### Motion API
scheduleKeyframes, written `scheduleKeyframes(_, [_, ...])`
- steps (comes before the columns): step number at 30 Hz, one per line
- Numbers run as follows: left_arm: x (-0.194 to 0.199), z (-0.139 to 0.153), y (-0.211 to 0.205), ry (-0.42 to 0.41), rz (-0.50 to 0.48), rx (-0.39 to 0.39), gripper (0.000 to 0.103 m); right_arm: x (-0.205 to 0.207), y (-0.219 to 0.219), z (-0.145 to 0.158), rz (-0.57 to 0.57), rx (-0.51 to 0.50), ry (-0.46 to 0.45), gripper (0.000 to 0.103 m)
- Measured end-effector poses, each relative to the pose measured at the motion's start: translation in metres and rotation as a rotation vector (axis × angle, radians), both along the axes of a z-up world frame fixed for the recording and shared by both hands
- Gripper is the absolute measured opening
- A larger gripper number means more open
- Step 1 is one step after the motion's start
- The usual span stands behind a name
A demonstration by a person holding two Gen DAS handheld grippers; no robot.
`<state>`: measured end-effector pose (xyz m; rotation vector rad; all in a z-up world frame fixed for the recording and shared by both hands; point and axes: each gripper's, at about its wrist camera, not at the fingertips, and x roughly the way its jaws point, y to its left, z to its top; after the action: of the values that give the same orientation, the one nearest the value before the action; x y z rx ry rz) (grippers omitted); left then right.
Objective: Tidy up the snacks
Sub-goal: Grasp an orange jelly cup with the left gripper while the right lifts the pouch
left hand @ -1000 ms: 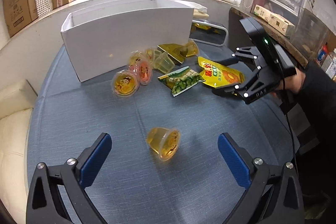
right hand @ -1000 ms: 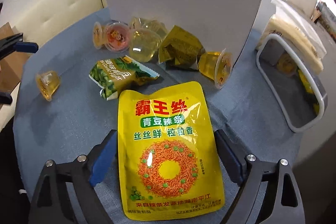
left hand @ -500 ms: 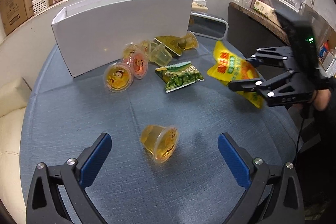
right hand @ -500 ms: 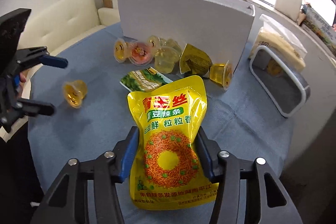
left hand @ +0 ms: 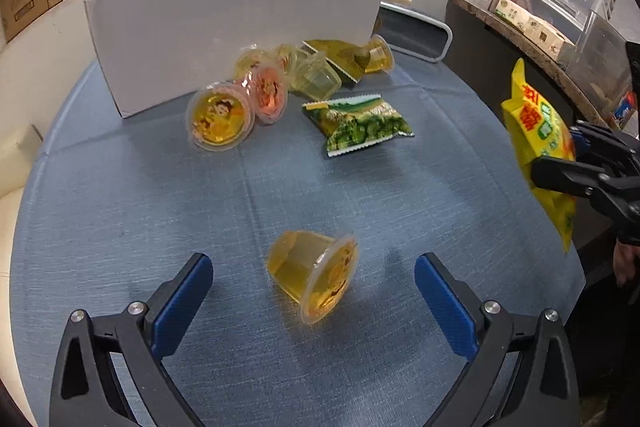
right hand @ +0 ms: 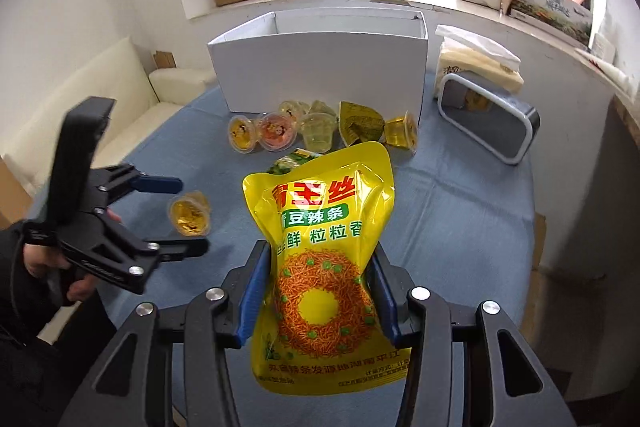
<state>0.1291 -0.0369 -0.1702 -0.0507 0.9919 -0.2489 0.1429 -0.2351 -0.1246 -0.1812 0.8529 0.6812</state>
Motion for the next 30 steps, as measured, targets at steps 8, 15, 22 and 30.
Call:
scheduleKeyframes(8, [-0.001,0.003,0.003,-0.011,0.006,0.032,0.048,-0.006,0.002,-0.003,-0.008,0.02,0.014,0.052])
scheduleKeyframes(15, [-0.017,0.024,0.006,-0.05,-0.011,0.056,0.048,-0.005,0.007,-0.002,-0.017,0.016,0.015,0.052])
scheduleKeyframes(22, [-0.01,0.068,0.025,-0.124,0.014,0.05,0.048,0.011,0.018,0.017,-0.023,0.033,-0.015,0.052])
scheduleKeyframes(30, [0.038,0.137,0.053,-0.265,-0.006,0.07,0.048,0.078,0.039,0.075,-0.002,0.097,-0.094,0.052])
